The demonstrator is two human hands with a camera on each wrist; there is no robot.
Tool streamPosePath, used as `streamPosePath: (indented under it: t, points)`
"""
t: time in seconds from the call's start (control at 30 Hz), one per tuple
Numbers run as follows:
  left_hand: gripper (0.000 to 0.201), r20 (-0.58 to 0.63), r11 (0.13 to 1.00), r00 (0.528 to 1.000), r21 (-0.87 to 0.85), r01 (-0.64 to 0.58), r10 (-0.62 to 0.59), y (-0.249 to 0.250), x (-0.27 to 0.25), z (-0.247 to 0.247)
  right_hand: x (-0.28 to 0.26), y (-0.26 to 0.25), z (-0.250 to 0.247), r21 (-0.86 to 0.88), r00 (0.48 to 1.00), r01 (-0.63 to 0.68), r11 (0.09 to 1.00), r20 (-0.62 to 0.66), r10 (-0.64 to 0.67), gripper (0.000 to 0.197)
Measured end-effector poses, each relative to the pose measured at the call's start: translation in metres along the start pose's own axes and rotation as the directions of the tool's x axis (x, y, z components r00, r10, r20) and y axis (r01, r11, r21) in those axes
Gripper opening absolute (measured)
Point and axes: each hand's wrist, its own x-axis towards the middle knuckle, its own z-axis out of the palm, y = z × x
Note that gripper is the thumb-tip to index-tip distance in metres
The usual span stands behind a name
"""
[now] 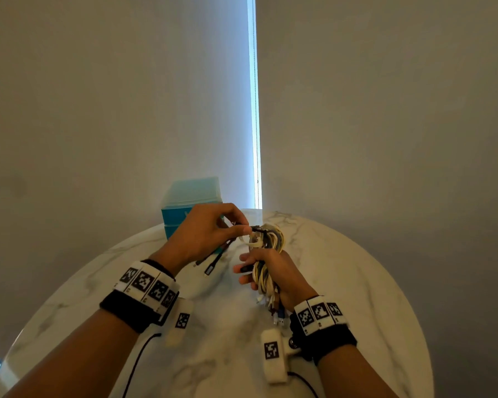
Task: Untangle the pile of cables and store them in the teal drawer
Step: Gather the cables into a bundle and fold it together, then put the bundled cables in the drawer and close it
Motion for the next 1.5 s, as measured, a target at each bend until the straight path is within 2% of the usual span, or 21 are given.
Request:
streamPosePath:
  t: [0.13,0.2,0.37,0.53,0.7,0.8,0.87,0.93,0.97,1.03,1.1,1.13,1.2,1.3,1.4,1.5]
  points:
    - [0.016,-0.078,0.999,0.996,-0.026,0.032,-0.034,-0.011,0.001,0.008,0.0,0.001,0.005,0.12,0.997,-0.02,0.993,0.075,0.011,0.033]
    - [0.017,-0.072,0.998,0.996,-0.026,0.056,-0.058,-0.013,0.002,0.012,0.001,0.001,0.004,0.167,0.996,0.002,0.986,0.091,-0.017,0.033]
    - [0.021,0.054,0.965,0.98,-0.174,0.196,-0.189,-0.008,0.007,0.014,0.003,0.002,0.001,0.19,0.994,0.076,0.979,0.068,-0.091,0.032]
    - [0.019,0.125,0.978,0.972,-0.04,0.203,-0.197,-0.003,0.014,0.007,-0.005,0.0,0.002,0.189,0.984,0.034,0.981,0.167,-0.066,0.033]
    - [0.022,0.248,0.953,0.927,0.183,0.241,-0.282,0.002,0.021,-0.002,-0.006,0.004,0.003,0.069,0.99,0.05,0.996,0.132,-0.059,0.027]
    - [0.02,0.327,0.942,0.885,0.161,0.293,-0.331,0.0,0.024,-0.006,-0.002,0.006,0.005,0.024,0.995,0.081,0.996,0.056,-0.082,0.028]
    - [0.019,0.343,0.938,0.873,0.132,0.32,-0.346,0.0,0.025,-0.01,0.004,0.007,0.005,0.03,0.997,0.08,0.996,-0.01,-0.08,0.028]
    - [0.027,0.297,0.946,0.899,0.147,0.289,-0.321,-0.002,0.026,-0.015,0.01,0.008,0.004,0.105,0.997,0.06,0.993,-0.057,-0.055,0.022]
    - [0.033,0.228,0.949,0.926,0.168,0.266,-0.3,-0.006,0.027,-0.017,0.013,0.008,0.003,0.162,0.996,0.049,0.986,-0.075,-0.038,0.019]
    - [0.036,0.006,0.942,0.964,0.215,0.258,-0.266,-0.02,0.029,-0.025,0.017,0.01,0.0,0.245,0.994,0.032,0.969,-0.107,-0.006,0.014]
    - [0.029,-0.202,0.913,0.947,0.278,0.298,-0.248,-0.038,0.03,-0.033,0.019,0.013,-0.004,0.298,0.993,0.007,0.954,-0.112,0.028,0.01]
    - [0.024,-0.249,0.886,0.937,0.334,0.321,-0.246,-0.048,0.031,-0.037,0.02,0.014,-0.006,0.331,0.993,-0.01,0.944,-0.104,0.047,0.009]
    - [0.023,-0.231,0.794,0.927,0.48,0.374,-0.297,-0.066,0.029,-0.041,0.022,0.017,-0.009,0.4,0.995,-0.051,0.915,-0.058,0.081,0.009]
    - [0.045,-0.145,0.676,0.921,0.639,0.367,-0.363,-0.087,0.015,-0.03,0.027,0.022,-0.007,0.459,0.993,-0.112,0.881,0.03,0.111,0.01]
    - [0.058,-0.151,0.654,0.945,0.69,0.312,-0.292,-0.096,0.006,-0.013,0.029,0.027,-0.001,0.504,0.989,-0.146,0.851,0.096,0.113,0.012]
    - [0.053,-0.186,0.665,0.944,0.673,0.324,-0.273,-0.089,0.005,-0.006,0.028,0.032,0.006,0.52,0.987,-0.148,0.841,0.133,0.091,0.016]
